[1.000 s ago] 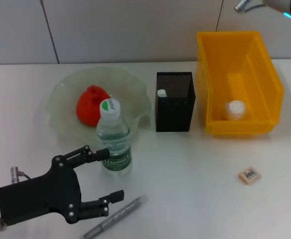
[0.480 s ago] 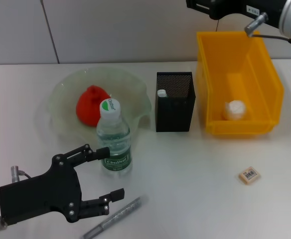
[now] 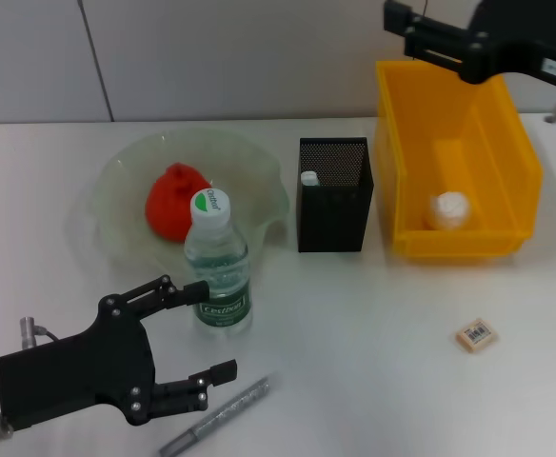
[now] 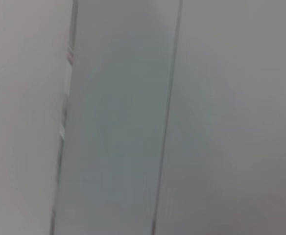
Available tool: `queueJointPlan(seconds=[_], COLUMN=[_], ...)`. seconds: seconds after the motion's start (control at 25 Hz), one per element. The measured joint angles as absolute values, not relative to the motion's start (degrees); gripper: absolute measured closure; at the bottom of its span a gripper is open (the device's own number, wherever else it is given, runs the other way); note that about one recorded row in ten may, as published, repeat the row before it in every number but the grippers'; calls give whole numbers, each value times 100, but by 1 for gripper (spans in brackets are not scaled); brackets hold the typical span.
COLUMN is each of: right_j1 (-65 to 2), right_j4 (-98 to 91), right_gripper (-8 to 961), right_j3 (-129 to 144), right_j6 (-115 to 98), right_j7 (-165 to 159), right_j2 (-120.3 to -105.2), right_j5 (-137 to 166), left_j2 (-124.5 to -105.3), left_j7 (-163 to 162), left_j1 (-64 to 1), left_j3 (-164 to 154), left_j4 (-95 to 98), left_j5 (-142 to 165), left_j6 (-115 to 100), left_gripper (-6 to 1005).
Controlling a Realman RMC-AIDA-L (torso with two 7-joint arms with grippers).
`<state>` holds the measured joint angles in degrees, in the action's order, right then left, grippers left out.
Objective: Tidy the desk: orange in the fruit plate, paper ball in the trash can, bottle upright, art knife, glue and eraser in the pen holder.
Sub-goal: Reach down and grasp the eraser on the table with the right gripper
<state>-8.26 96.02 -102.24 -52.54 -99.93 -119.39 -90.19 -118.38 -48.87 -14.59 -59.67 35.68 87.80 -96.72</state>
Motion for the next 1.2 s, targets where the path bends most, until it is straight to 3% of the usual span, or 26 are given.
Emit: queueJointPlan(seconds=[0.32,0.88,1.2], right_j1=[-682,-766,-1032], right_j4=[7982,8083,9605], right_gripper=[265,266,266], right_j3=[-11618,-12199,-12128], right_j6=[-7883,-7765,-8076], right_j7=[-7850,-8869,-11443], right_j2=[-11923,-11911,-11905], right_j5=[-11356,-9059,-6648], left_j2=[-11822,-11812,-11812], left_j7=[-5098,-5543,-5555], left_j1=[-1584,-1831,-1883], left_j3=[-5950,-5950,-5984], left_j4=[3571,3621,3585], left_j5=[8779,8885,8912], left_j6=[-9677,-9491,-9374], left_gripper=[166,166,166])
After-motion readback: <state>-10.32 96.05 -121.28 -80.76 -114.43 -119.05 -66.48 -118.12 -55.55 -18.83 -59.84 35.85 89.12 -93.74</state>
